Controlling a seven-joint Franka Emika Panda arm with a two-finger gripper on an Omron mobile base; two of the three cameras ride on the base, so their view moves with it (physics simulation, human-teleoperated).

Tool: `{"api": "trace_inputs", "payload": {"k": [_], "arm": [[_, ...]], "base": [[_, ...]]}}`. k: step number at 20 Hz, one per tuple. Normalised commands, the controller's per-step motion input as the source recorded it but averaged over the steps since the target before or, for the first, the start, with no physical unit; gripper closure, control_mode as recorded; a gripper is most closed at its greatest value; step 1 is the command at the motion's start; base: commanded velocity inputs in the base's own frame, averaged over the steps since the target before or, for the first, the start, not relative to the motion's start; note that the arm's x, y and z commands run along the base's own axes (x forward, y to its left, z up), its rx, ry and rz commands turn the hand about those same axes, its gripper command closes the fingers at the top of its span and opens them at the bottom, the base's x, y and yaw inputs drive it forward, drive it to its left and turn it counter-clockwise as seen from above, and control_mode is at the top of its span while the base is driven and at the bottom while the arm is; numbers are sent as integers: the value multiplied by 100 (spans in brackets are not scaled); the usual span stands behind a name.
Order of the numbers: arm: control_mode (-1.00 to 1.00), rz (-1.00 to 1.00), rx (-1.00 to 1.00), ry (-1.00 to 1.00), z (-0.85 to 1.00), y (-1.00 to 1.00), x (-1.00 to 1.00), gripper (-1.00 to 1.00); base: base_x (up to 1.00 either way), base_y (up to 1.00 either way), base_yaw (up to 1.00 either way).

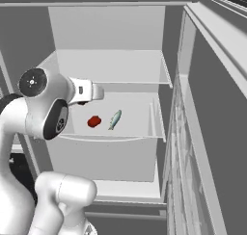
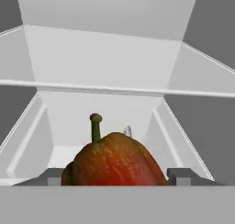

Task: Place one bell pepper and one fish in each tupperware on the nearby counter, to pack two identical lunches.

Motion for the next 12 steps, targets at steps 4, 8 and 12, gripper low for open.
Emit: {"api": "trace_inputs", "payload": {"k": [4, 8, 12], "arm": [[-100, 0, -13, 1, -85, 0, -100, 100], [100, 0, -8, 0, -43, 2, -50, 100], [100, 0, 0, 0, 0, 0, 0, 100]], "base": [[0, 0, 0], [-50, 8, 1], [-100, 63, 7]]}}
